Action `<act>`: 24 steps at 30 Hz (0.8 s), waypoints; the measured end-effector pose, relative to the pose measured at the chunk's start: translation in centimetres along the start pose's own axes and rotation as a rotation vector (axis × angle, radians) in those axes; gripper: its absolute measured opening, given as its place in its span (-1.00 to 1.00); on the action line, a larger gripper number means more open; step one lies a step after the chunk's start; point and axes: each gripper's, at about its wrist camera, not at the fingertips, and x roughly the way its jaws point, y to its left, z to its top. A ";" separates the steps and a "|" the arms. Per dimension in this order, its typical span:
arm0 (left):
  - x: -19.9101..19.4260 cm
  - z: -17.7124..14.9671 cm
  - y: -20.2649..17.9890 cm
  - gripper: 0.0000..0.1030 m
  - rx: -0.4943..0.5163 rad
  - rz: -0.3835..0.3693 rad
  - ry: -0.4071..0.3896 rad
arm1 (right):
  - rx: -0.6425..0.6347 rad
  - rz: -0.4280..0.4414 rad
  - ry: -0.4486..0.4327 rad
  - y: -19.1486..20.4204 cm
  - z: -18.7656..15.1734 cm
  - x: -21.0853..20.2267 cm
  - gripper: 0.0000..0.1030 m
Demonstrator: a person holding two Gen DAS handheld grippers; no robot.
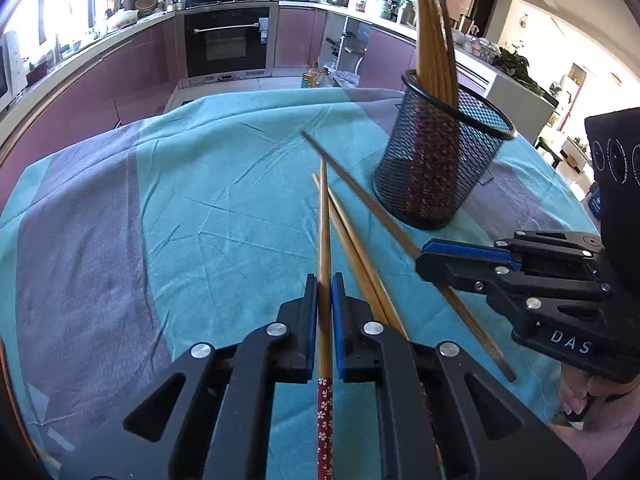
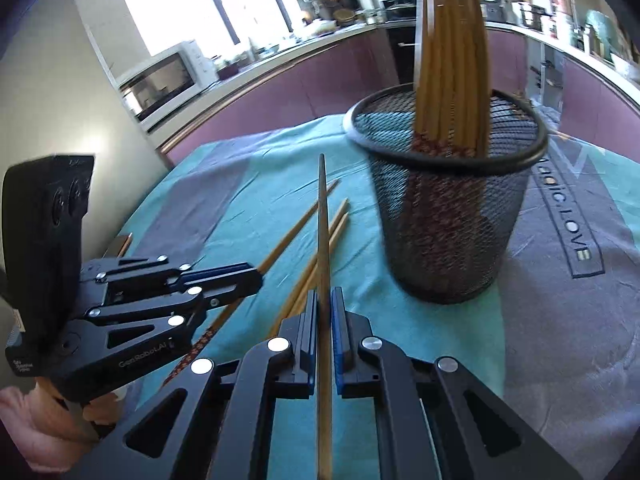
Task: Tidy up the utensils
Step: 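Grasp a bamboo chopstick with the right gripper while the left gripper grasps another, then lift both held chopsticks upright and carry them toward the mesh cup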
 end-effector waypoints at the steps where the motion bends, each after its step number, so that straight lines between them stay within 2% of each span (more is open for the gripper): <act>1: 0.1 -0.2 -0.2 -0.85 0.005 -0.007 0.006 | -0.008 0.000 0.010 0.0 -0.1 0.1 -0.89; 9: 0.8 -0.6 -1.0 -0.84 0.044 -0.016 0.040 | -0.042 -0.018 0.061 -0.1 -0.6 0.6 -0.84; 11: 1.1 -0.5 -1.3 -0.75 0.059 -0.020 0.044 | -0.043 -0.023 0.063 0.0 -0.4 0.9 -0.81; 14: 1.6 -0.1 -1.5 -0.70 0.067 -0.026 0.049 | -0.046 -0.026 0.069 0.1 0.0 1.6 -0.79; 24: 1.6 0.6 -0.9 -0.85 0.042 -0.007 0.038 | -0.048 -0.013 0.034 0.1 -0.2 0.8 -0.88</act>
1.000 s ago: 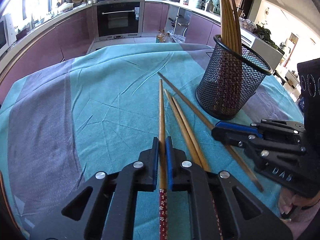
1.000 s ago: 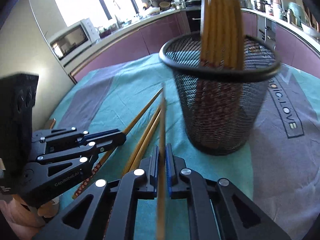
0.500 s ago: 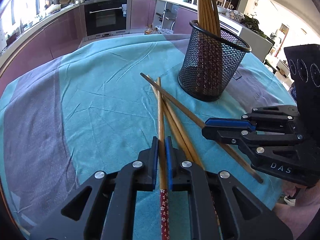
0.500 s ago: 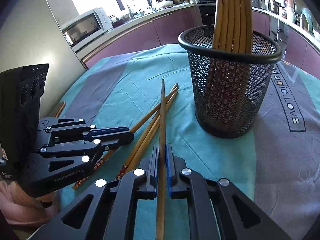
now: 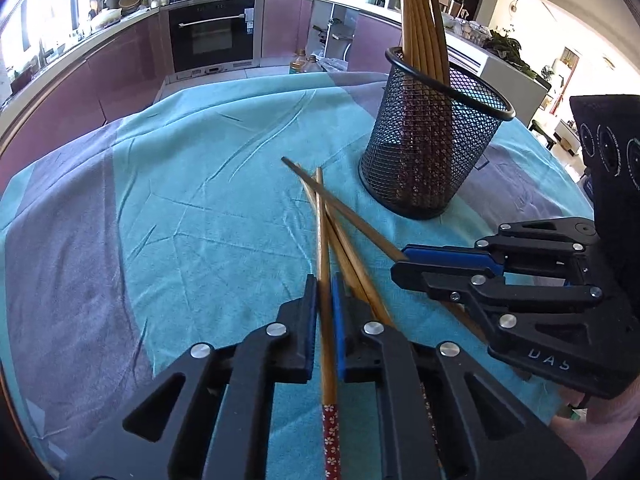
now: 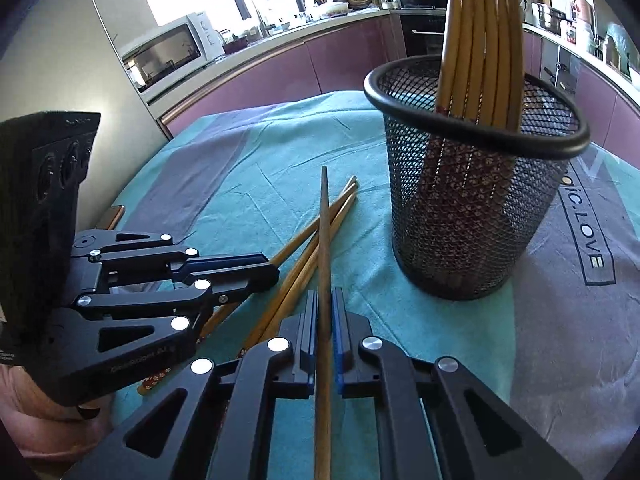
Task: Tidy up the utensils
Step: 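Lift both held chopsticks upright and carry them toward the mesh cup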
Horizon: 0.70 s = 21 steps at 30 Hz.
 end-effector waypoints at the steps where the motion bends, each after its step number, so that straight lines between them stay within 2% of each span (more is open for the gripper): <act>1: -0.2 -0.1 -0.1 -0.85 0.003 0.007 -0.006 | 0.000 0.002 -0.007 -0.1 0.0 -0.3 -0.88; 12: -2.7 0.2 -1.2 -0.85 0.025 0.010 -0.070 | -0.016 0.018 -0.069 0.7 0.4 -2.5 -0.88; 21: -5.2 0.4 -0.9 -0.85 0.026 -0.018 -0.119 | -0.017 0.026 -0.125 0.7 0.7 -4.5 -0.88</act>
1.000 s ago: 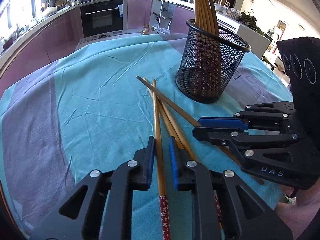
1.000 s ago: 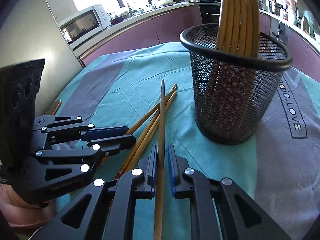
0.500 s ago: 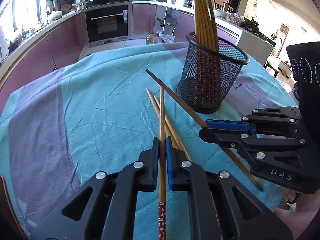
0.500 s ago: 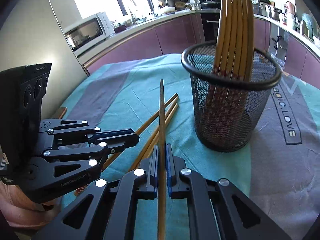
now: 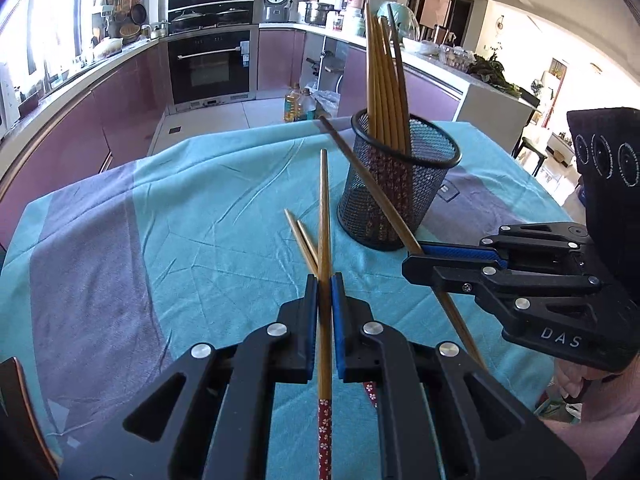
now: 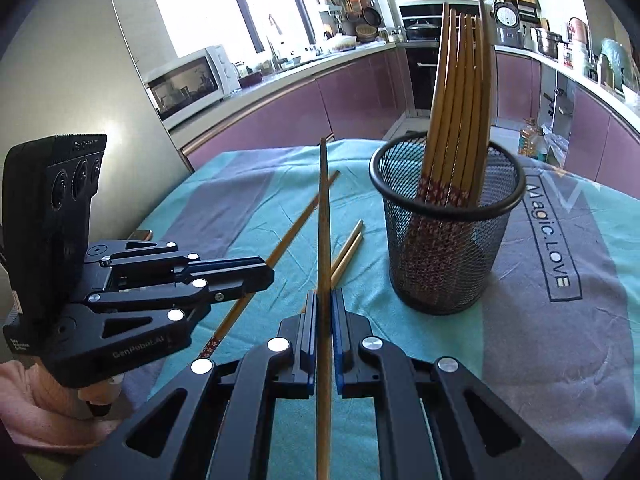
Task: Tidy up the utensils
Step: 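Lift both held chopsticks upright and carry them toward the mesh cup, then lower both held chopsticks into the mesh cup and open both grippers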
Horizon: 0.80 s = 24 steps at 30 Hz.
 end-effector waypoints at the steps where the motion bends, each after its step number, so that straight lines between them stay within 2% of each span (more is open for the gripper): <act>1: -0.4 -0.2 0.1 -0.85 -0.001 -0.004 -0.007 | 0.001 -0.001 -0.007 -0.1 0.0 -0.3 -0.88; 24: -6.1 2.5 -0.4 -0.85 -0.013 -0.118 -0.132 | 0.039 -0.004 -0.137 -1.8 1.4 -4.7 -0.88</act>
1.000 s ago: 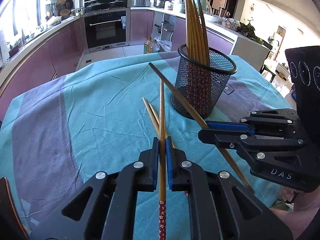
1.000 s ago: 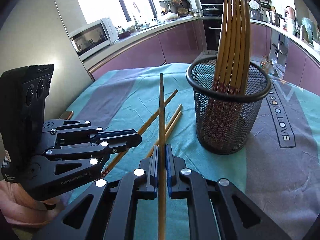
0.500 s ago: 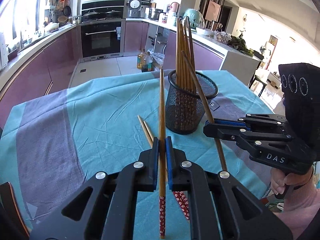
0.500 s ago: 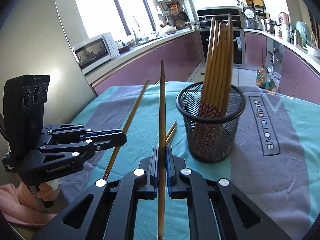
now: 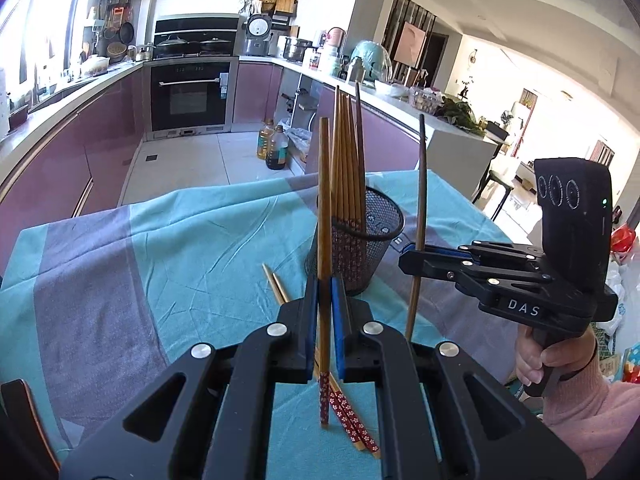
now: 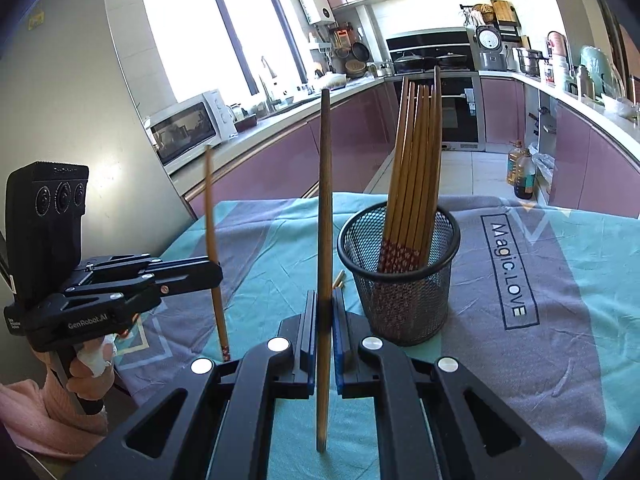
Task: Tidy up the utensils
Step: 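Lower both held chopsticks into the mesh cup and open both grippers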
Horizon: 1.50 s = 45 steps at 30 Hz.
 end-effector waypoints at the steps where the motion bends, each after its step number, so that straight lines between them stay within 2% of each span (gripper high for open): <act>1: -0.3 0.1 0.0 -0.85 0.000 -0.006 -0.007 | 0.000 0.001 -0.004 0.0 0.1 -0.2 -0.88; 19: -1.9 2.0 -0.7 -0.85 -0.013 -0.037 -0.084 | -0.022 -0.010 -0.070 -0.2 1.8 -1.8 -0.88; 45: -0.2 4.0 -1.9 -0.85 0.046 -0.029 -0.097 | -0.064 -0.014 -0.131 -0.2 4.2 -3.3 -0.88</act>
